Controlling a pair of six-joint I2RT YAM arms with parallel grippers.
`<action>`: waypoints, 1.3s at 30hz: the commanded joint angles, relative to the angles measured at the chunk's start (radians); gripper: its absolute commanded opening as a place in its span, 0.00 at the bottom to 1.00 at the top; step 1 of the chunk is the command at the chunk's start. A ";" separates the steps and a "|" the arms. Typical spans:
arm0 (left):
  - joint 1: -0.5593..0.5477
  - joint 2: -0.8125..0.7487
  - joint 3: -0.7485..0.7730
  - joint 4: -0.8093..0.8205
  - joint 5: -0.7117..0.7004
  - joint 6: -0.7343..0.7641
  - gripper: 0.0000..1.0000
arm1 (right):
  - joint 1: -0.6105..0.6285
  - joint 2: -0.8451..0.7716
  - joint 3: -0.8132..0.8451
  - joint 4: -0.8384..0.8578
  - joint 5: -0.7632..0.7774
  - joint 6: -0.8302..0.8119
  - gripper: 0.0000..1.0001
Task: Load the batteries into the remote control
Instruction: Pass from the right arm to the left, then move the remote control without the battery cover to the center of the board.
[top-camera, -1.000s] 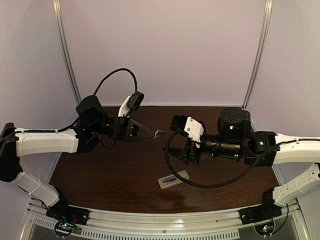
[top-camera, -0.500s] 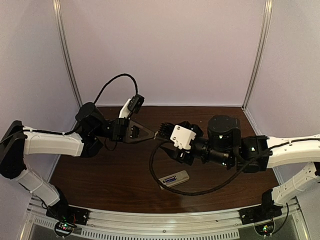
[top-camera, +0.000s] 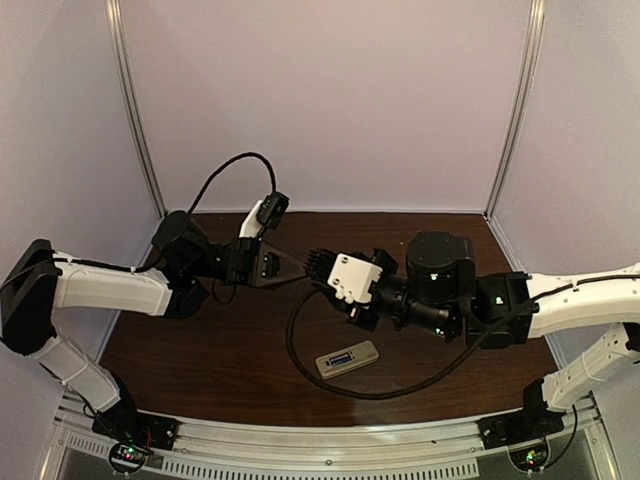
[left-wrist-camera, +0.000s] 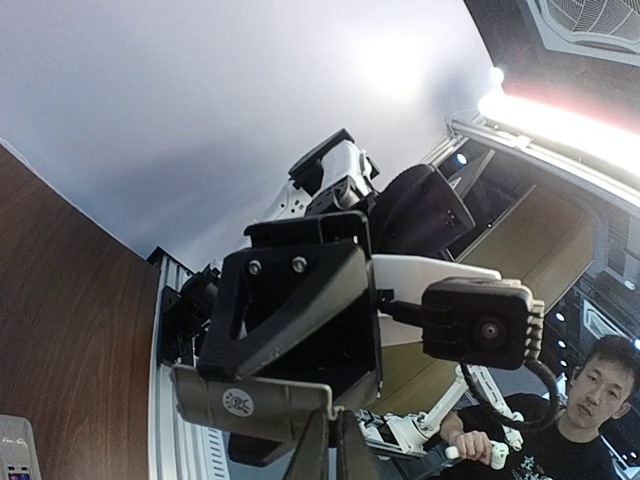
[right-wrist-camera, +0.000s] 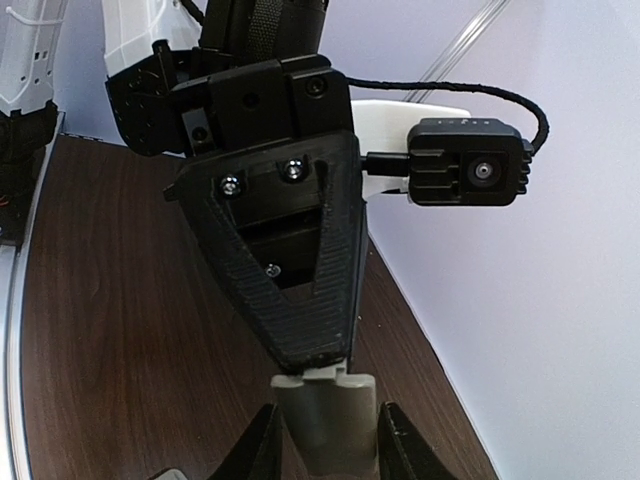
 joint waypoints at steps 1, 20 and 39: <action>-0.006 0.024 -0.012 0.079 -0.016 -0.030 0.00 | 0.020 0.004 0.016 0.007 0.036 -0.012 0.31; 0.036 -0.293 -0.009 -0.980 -0.596 0.763 0.97 | -0.068 -0.121 -0.079 -0.119 0.019 0.185 0.10; -0.358 0.030 0.033 -1.297 -1.202 0.965 0.97 | -0.346 -0.191 -0.139 -0.220 -0.215 0.399 0.07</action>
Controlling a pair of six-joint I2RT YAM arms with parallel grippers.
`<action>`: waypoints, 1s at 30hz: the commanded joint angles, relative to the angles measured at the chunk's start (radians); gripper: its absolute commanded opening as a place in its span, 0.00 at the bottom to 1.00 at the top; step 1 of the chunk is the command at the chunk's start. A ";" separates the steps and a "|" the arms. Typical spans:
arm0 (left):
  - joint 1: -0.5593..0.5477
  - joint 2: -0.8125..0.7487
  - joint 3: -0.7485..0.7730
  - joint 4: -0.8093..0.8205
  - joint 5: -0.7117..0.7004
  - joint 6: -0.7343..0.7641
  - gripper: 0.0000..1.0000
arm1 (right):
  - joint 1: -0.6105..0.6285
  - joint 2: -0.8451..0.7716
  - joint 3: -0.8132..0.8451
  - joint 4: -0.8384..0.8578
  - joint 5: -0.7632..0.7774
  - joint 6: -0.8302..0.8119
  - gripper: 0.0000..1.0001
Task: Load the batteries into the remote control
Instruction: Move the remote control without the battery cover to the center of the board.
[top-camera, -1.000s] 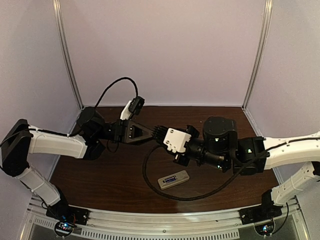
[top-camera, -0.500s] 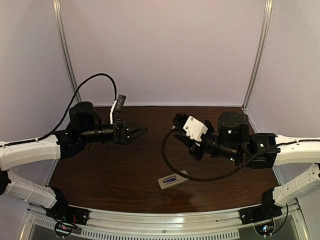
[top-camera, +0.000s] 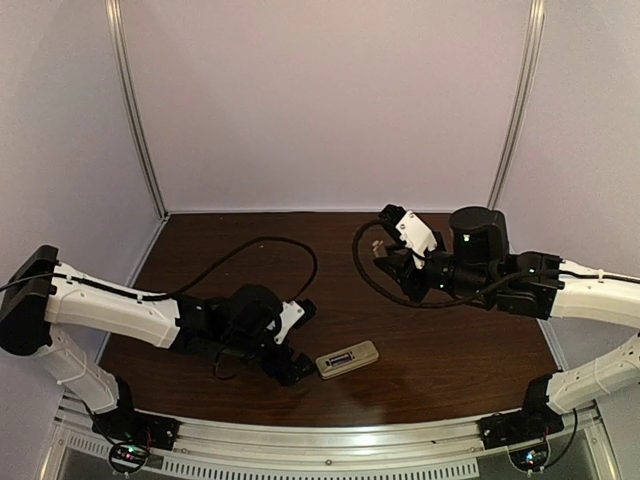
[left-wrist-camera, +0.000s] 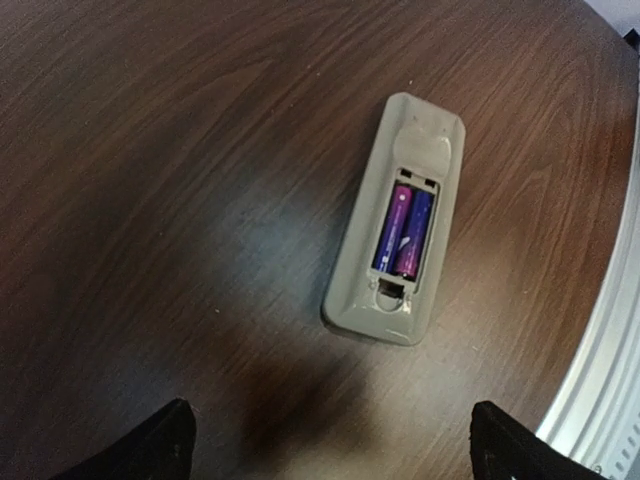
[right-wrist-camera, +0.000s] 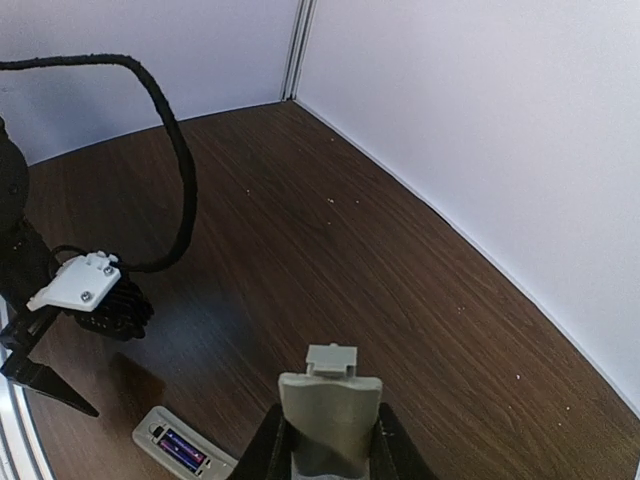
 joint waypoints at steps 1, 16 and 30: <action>-0.049 0.064 0.048 -0.019 -0.125 0.036 0.97 | -0.019 -0.007 -0.017 -0.020 -0.055 0.046 0.08; -0.099 0.221 0.076 0.081 -0.137 0.021 0.97 | -0.046 -0.004 -0.026 -0.040 -0.078 0.070 0.08; -0.076 0.302 0.149 0.022 -0.303 -0.021 0.98 | -0.059 0.008 -0.023 -0.063 -0.100 0.074 0.08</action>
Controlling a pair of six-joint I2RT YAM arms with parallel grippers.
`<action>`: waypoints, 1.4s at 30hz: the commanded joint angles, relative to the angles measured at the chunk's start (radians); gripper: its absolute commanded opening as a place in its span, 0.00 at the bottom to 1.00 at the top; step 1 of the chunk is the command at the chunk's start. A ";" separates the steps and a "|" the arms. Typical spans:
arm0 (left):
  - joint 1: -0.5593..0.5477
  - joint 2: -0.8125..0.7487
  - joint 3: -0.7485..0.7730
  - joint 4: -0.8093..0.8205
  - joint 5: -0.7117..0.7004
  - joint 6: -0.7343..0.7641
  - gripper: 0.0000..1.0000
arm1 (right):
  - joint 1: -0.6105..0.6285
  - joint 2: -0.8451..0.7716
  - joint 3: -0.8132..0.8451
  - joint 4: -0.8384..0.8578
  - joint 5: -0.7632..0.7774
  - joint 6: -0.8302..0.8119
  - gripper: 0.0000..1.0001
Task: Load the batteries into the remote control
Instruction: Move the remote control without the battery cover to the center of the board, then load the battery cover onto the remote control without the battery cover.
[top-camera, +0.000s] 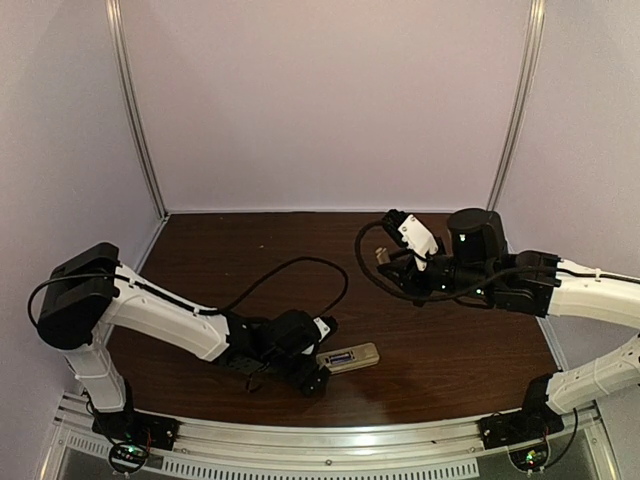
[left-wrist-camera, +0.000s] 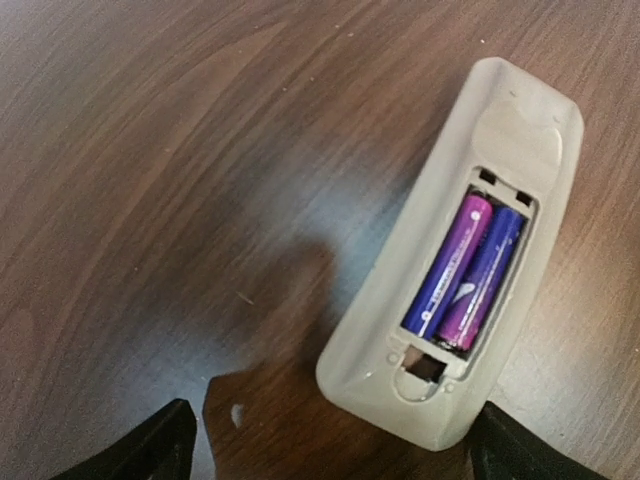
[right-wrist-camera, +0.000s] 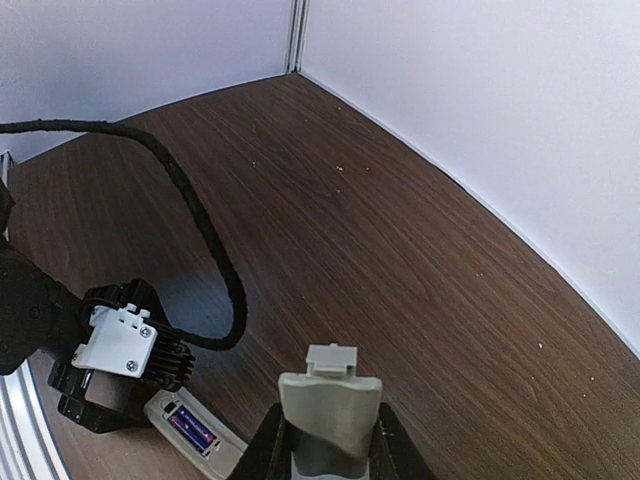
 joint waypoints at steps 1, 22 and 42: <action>0.031 0.009 0.024 -0.009 -0.066 -0.021 0.97 | -0.007 0.004 -0.007 -0.018 -0.037 0.013 0.08; 0.200 -0.173 -0.060 0.018 0.008 -0.092 0.98 | 0.038 0.246 0.116 -0.119 -0.146 0.433 0.09; 0.346 -0.418 -0.212 0.077 0.066 -0.151 0.97 | 0.177 0.499 0.086 0.014 0.046 0.471 0.11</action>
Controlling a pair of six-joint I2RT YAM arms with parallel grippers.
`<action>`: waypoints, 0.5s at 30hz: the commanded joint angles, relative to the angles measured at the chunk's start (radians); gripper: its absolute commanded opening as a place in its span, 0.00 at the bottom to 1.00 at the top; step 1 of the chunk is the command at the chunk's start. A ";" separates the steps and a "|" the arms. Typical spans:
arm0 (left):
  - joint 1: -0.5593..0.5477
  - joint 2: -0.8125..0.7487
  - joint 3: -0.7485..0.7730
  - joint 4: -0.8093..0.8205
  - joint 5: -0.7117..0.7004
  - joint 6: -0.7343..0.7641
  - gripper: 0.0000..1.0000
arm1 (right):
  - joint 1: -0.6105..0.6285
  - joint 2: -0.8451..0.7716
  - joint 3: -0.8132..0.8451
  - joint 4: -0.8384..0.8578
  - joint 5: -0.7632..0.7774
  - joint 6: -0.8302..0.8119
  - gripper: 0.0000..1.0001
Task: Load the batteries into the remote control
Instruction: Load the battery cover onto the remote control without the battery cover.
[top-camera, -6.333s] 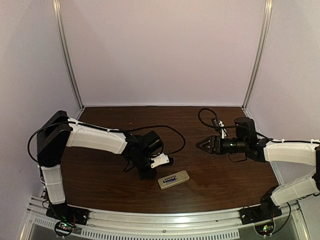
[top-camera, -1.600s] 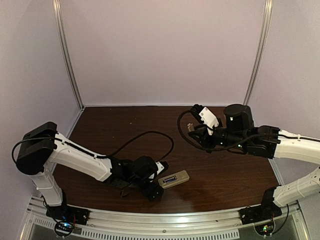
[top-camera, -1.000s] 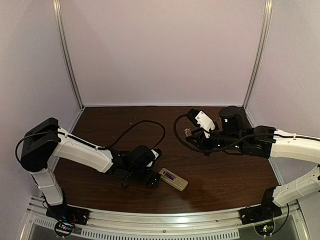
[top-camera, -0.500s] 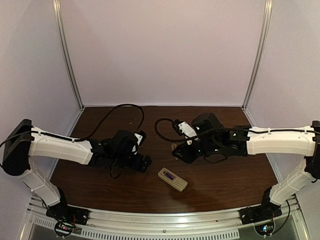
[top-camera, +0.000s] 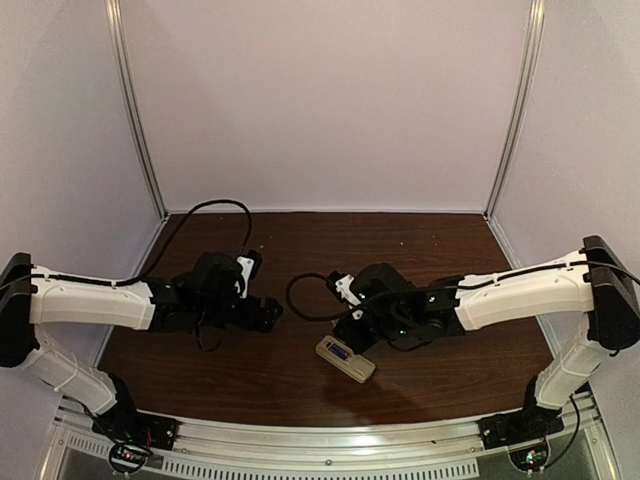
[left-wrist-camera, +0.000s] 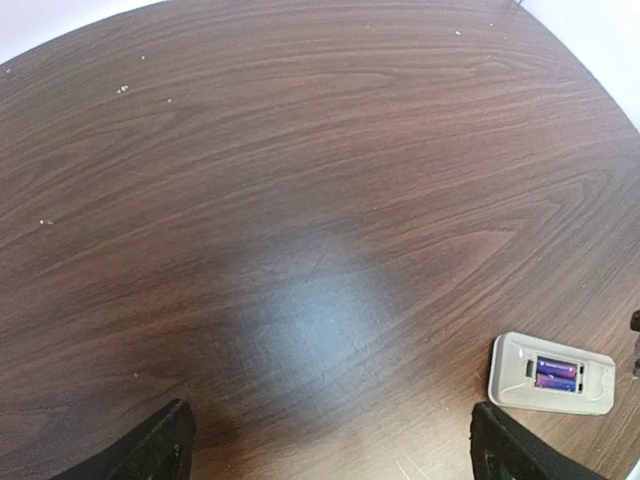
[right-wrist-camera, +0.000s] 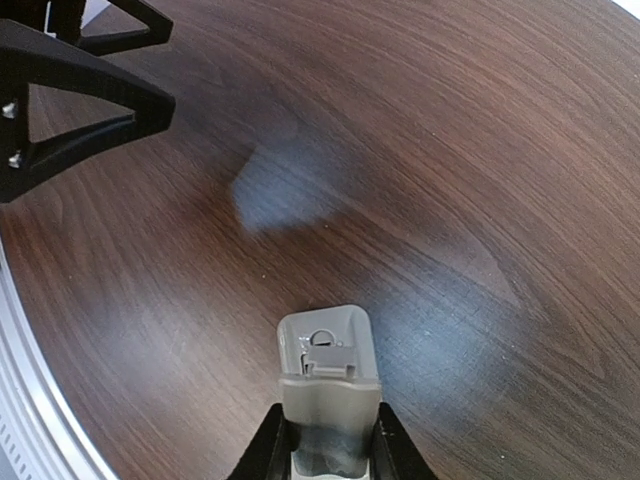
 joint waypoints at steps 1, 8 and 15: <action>0.002 -0.008 -0.022 0.054 0.021 -0.012 0.97 | 0.014 0.050 -0.008 0.037 0.037 -0.001 0.11; 0.001 0.009 -0.002 0.061 0.031 0.000 0.97 | 0.016 0.078 -0.031 0.082 0.021 -0.005 0.11; 0.001 0.013 0.001 0.062 0.034 0.002 0.97 | 0.025 0.101 -0.058 0.108 0.013 -0.008 0.11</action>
